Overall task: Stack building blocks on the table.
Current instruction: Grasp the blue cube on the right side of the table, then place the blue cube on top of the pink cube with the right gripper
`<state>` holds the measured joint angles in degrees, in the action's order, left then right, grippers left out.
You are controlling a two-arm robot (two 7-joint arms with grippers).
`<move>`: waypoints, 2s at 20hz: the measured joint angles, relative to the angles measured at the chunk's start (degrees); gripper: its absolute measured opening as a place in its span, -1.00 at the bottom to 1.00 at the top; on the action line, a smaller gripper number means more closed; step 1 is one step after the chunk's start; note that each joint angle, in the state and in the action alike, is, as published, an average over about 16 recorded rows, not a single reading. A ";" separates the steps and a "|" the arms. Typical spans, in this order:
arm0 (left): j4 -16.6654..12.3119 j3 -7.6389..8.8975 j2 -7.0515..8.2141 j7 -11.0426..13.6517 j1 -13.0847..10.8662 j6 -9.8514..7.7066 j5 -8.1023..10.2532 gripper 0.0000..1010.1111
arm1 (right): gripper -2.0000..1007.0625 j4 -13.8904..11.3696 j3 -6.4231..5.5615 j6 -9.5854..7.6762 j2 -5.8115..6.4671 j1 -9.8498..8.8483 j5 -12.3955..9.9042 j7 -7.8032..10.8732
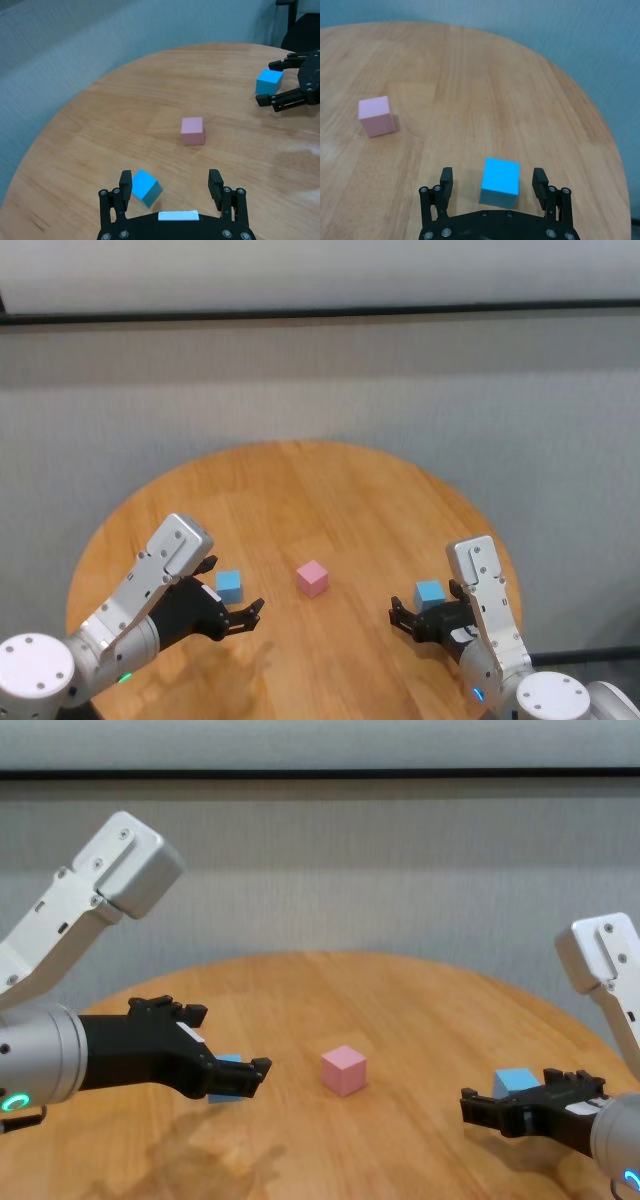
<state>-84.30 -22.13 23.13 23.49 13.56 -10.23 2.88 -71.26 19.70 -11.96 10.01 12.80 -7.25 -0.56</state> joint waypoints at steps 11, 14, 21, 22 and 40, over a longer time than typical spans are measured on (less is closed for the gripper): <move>0.00 0.00 0.00 0.00 0.00 0.00 0.00 0.98 | 0.45 -0.04 -1.36 -0.24 -0.76 -0.40 0.86 0.43; 0.00 0.00 0.00 0.00 0.00 0.00 0.00 0.98 | 0.25 -0.08 -1.74 -0.23 -0.99 -0.52 1.14 0.56; 0.00 0.00 0.00 0.00 0.00 0.00 0.00 0.98 | -0.11 -0.19 -2.55 -0.22 -1.49 -0.79 1.77 1.00; 0.00 0.00 0.00 0.00 0.00 0.00 0.00 0.98 | -0.15 -0.20 -2.66 -0.22 -1.55 -0.82 1.86 1.06; 0.00 0.00 0.00 0.00 0.00 0.00 0.00 0.98 | -0.26 -0.23 -0.82 4.58 0.06 1.43 6.39 8.12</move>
<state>-84.30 -22.13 23.13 23.50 13.56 -10.23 2.88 -71.48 18.89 -7.38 10.07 14.23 -0.86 7.57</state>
